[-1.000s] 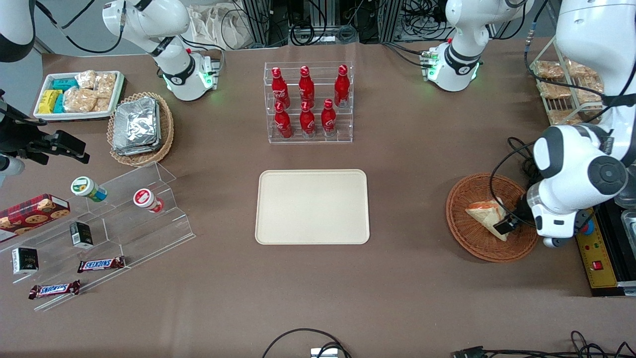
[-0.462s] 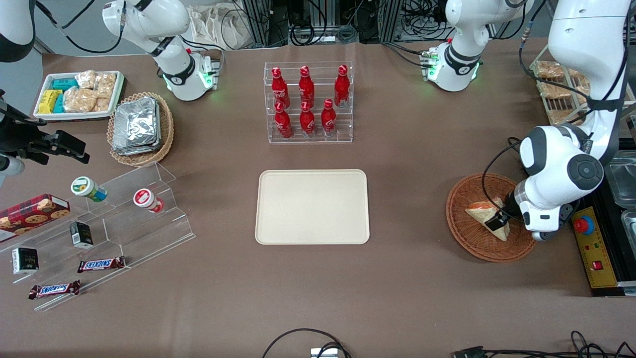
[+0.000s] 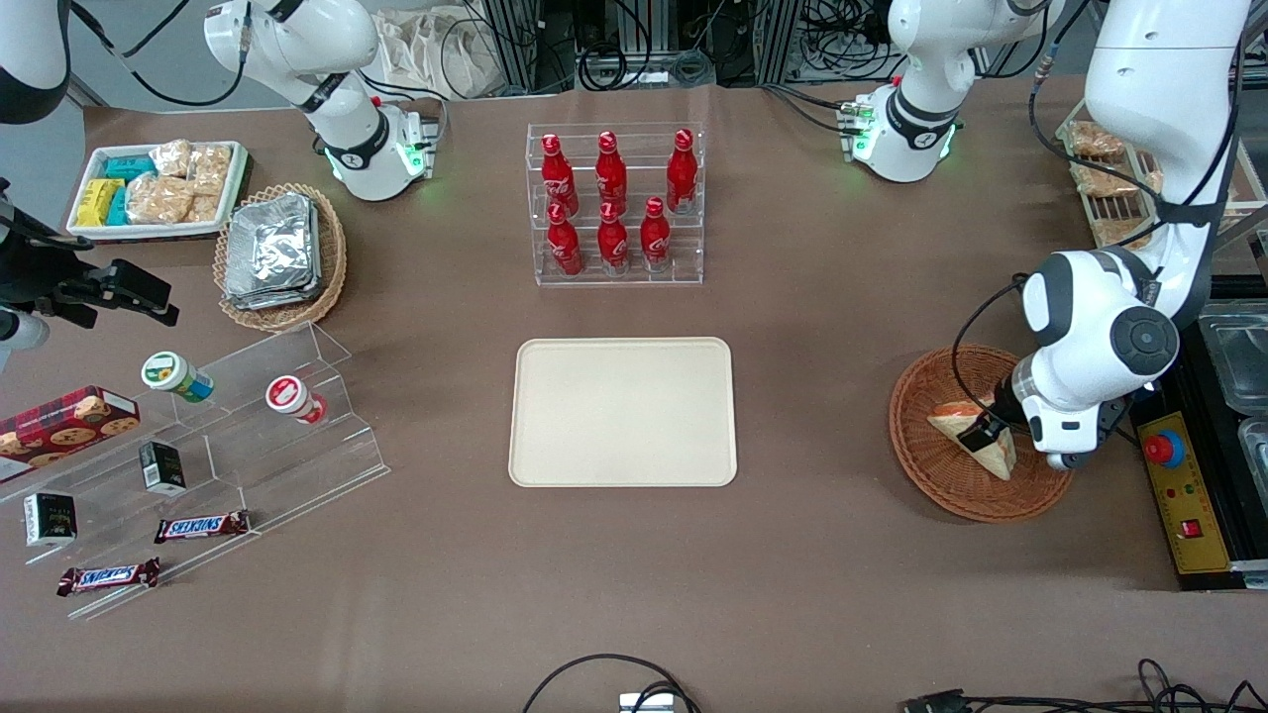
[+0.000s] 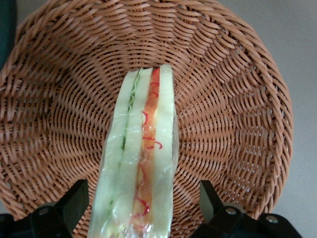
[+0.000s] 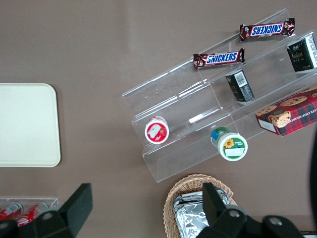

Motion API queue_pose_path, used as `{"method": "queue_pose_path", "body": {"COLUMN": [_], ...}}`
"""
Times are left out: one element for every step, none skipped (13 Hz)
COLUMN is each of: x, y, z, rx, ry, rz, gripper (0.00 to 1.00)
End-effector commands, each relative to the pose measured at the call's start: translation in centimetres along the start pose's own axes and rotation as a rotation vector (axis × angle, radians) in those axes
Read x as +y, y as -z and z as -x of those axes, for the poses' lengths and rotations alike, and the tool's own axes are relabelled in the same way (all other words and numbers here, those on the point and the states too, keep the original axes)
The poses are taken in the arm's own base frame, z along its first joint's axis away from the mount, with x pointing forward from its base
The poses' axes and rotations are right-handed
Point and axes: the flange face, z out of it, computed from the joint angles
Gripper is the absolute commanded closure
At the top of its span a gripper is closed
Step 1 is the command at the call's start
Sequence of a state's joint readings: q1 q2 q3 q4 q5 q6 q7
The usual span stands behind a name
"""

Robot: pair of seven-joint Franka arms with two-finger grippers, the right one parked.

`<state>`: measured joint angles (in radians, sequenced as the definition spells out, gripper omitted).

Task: Place sandwich from basket to tray
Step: 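Close the left gripper on the sandwich's wrapped edge, then lift the sandwich out of the basket and carry it toward the tray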

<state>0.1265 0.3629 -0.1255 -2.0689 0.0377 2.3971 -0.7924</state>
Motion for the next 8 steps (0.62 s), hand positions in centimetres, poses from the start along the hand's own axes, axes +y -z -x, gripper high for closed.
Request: {"method": "queue_pose_path", "body": {"x": [0.08,0.05,0.03,0.09,0.08,0.09,0.09,0.13], "y": [-0.43,-0.62,-0.72,-0.69,-0.68,-0.59,-0.35,0.05], "z": [-0.09,-0.07,-0.05,-0.12,-0.11,-0.12,-0.12,-0.18], "rx": [0.013,0.009,0.007,0.008,0.005,0.007,0.010,0.020], "ry": [0.019,0.021,0.021,0.019,0.015,0.004,-0.004,-0.015], "rz": [0.019,0.016,0.014,0.015,0.012,0.012,0.010,0.009], "gripper": [0.18,0.37,0.56,0.71,0.84,0.93,0.99,1.00]}}
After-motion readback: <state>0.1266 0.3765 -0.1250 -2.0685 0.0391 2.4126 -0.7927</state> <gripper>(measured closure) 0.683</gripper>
